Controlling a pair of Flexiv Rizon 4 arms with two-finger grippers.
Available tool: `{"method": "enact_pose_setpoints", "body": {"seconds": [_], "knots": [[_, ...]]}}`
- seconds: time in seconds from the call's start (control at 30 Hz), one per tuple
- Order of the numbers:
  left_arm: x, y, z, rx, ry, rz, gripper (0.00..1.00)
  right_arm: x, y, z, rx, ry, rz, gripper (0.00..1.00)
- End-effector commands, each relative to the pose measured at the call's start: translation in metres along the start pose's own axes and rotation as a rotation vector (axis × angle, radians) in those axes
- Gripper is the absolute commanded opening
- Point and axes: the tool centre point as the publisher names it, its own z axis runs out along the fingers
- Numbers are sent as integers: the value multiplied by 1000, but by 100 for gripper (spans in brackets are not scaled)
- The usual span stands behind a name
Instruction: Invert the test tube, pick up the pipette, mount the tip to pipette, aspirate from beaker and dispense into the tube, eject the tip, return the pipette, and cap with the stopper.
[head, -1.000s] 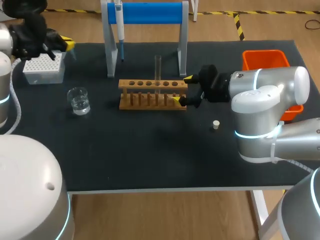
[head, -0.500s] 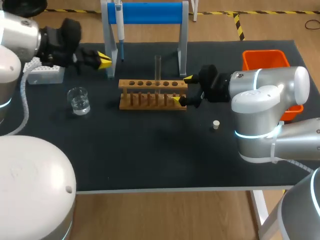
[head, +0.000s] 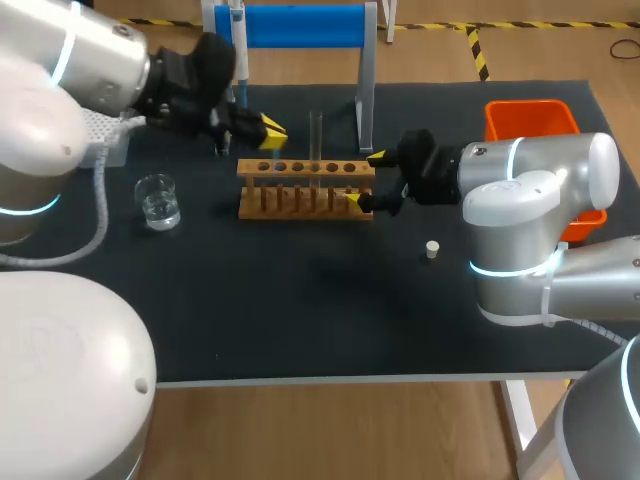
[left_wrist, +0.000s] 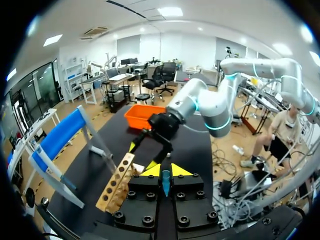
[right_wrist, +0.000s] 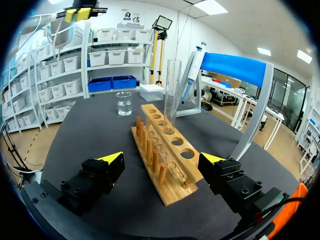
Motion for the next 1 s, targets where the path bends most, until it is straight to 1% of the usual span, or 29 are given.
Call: {"method": "enact_pose_setpoints", "body": {"seconds": [0.03,0.23,0.37,0.97,1.0], "knots": [[8,-14,18,-3,13,10,0,0,0,-1,-1,2,0,100],[21,-27,36,2,33,32,0,0,0,-1,-1,2,0,100],[27,-33,44,8,51,41,0,0,0,-1,-1,2,0,100],[28,-33,44,9,53,42,0,0,0,-1,-1,2,0,100],[28,-33,44,9,53,42,0,0,0,-7,-14,4,4,100]]}}
